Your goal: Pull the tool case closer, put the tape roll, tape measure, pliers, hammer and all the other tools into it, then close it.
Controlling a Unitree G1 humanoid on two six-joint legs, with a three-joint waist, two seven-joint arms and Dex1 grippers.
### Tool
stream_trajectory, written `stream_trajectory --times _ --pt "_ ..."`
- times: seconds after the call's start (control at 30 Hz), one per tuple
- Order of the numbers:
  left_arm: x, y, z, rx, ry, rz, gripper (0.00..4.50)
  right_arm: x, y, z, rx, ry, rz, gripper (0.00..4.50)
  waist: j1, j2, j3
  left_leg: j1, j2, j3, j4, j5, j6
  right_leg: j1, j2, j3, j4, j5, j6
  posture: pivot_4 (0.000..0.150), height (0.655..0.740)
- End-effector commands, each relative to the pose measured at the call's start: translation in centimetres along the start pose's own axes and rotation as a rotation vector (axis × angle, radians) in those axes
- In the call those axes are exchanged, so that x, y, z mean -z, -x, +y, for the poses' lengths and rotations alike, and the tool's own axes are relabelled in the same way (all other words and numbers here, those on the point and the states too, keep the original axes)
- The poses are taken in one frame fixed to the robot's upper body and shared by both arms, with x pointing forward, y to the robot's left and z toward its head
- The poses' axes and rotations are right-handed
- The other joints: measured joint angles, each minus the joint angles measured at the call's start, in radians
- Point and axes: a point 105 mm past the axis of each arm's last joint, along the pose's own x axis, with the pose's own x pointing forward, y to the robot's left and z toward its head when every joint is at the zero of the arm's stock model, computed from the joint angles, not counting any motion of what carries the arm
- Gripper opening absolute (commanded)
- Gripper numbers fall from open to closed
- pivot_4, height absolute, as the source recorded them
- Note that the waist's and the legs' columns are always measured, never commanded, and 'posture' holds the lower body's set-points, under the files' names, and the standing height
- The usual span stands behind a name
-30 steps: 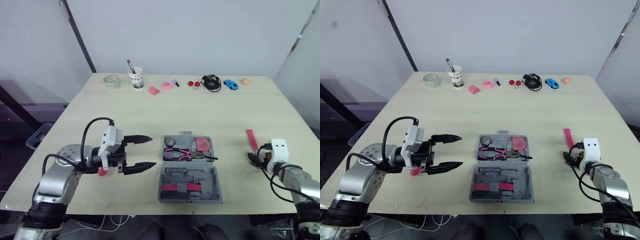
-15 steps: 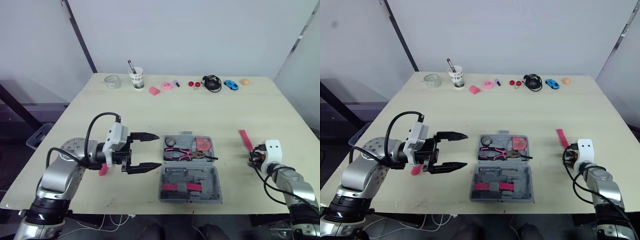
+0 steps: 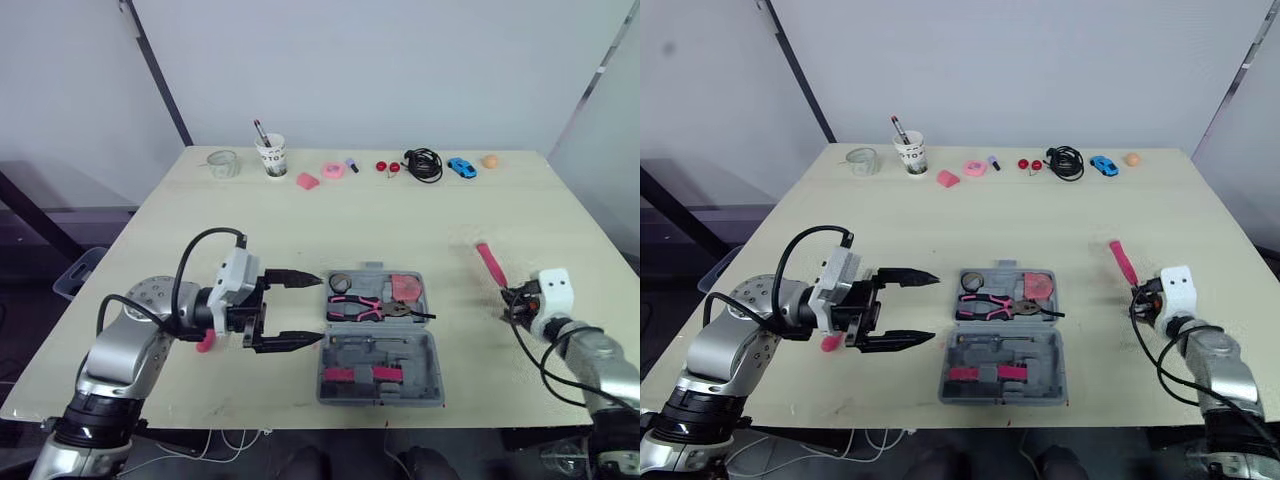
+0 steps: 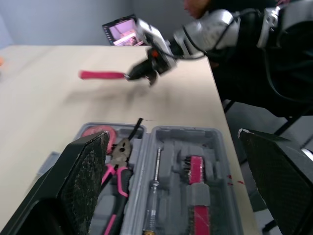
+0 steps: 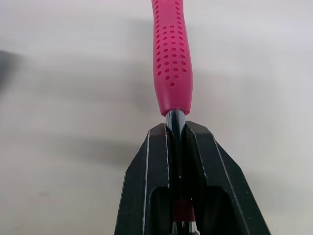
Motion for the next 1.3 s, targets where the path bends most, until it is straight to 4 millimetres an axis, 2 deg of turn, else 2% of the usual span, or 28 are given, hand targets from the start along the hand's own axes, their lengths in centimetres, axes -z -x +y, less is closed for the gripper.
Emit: stream_trajectory --times 0.03,0.27,0.47,0.6,0.8,0.9,1.0,1.3 --pt "-0.7 0.6 0.2 0.015 -0.033 -0.020 4.50 -4.4 1.0 3.0 -0.215 0.098 -0.089 0.04 0.000 0.000 0.000 0.000 0.000 0.000 0.000 0.000 0.000 0.000 0.001 0.000 0.000 0.000 0.000 0.150 0.7400" --pt "0.5 2.0 -0.3 0.027 -0.018 0.015 4.50 -4.9 2.7 9.7 -0.615 0.282 0.013 0.04 0.002 -0.001 0.000 0.000 0.002 -0.001 0.000 0.000 0.000 0.000 0.002 0.000 0.000 0.000 0.000 0.150 0.7400" --pt "1.5 3.3 -0.6 0.050 -0.016 0.065 4.50 -5.0 2.7 14.0 -0.812 0.423 0.079 0.04 0.002 -0.003 0.002 0.000 0.002 -0.001 0.001 0.000 0.000 0.000 0.002 0.000 0.000 0.000 0.000 0.150 0.7400" --pt "2.4 4.3 -1.1 0.078 -0.026 0.130 4.50 -4.1 2.9 17.1 -0.956 0.550 0.170 0.04 0.003 -0.004 0.002 0.000 0.003 -0.001 0.001 0.000 0.000 0.000 0.002 -0.001 0.000 0.000 -0.001 0.150 0.7400" --pt "3.4 5.0 -1.7 0.109 -0.048 0.190 4.50 -3.8 1.7 18.7 -0.969 0.677 0.219 0.04 0.005 -0.005 0.003 -0.001 0.003 0.000 0.001 0.000 0.000 -0.001 0.002 -0.001 0.000 -0.002 -0.004 0.150 0.7400" --pt "3.8 5.7 -1.7 0.101 -0.039 0.206 4.50 -3.5 1.3 19.5 -0.976 0.687 0.240 0.04 0.006 -0.006 0.003 -0.001 0.004 0.000 0.001 0.000 0.000 -0.001 0.002 -0.002 0.000 -0.002 -0.004 0.150 0.7400" --pt "4.3 6.1 -1.9 0.113 -0.045 0.240 4.50 -2.7 1.1 19.6 -0.970 0.729 0.281 0.04 0.004 -0.006 0.003 -0.002 0.005 0.000 0.001 0.000 0.000 -0.002 0.003 -0.002 0.000 -0.002 -0.005 0.150 0.7400" --pt "4.2 5.8 -2.0 0.139 -0.054 0.224 4.50 -2.0 1.4 20.2 -0.978 0.739 0.314 0.04 0.004 -0.007 0.003 -0.002 0.006 0.001 0.001 0.000 0.000 -0.002 0.004 -0.002 0.000 -0.002 -0.005 0.150 0.7400"
